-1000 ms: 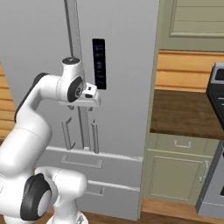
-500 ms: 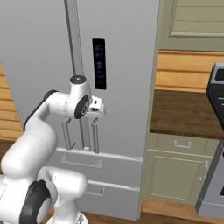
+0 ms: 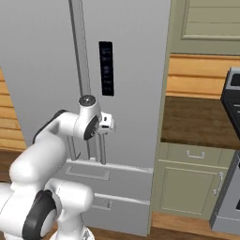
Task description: Take the strawberry from the fridge and place it on top of the pancake, located on the dining counter.
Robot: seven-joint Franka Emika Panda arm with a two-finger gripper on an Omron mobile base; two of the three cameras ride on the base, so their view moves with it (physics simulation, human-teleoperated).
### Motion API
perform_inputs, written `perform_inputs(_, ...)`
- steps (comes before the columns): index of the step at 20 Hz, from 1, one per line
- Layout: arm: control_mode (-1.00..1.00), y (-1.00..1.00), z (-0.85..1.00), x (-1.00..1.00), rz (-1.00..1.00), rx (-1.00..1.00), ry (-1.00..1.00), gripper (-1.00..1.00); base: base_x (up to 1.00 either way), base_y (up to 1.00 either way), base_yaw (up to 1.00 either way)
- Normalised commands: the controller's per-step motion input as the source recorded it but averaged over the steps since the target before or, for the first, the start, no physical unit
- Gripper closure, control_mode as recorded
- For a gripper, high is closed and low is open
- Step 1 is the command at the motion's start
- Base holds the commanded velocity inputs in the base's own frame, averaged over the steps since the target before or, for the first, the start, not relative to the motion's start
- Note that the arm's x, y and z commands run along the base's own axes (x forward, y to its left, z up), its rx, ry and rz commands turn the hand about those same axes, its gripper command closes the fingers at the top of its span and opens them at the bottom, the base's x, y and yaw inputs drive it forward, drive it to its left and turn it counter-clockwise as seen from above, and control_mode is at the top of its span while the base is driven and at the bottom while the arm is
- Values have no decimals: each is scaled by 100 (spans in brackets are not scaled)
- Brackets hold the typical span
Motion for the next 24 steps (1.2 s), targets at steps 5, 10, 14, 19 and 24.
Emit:
perform_inputs(5, -100, -8, -33, 39, 4, 0, 0, -100, 0, 0, 0)
perform_inputs(10, -100, -6, -29, 28, 1, 0, -7, -100, 0, 0, 0)
perform_inputs(14, -100, 0, -37, 22, 0, 0, -12, -100, 0, 0, 0)
perform_inputs(19, -100, 0, -19, 0, 0, 0, -4, 100, 0, 0, 0)
perform_inputs(24, -100, -3, -5, -16, 0, 0, -14, 100, 0, 0, 0)
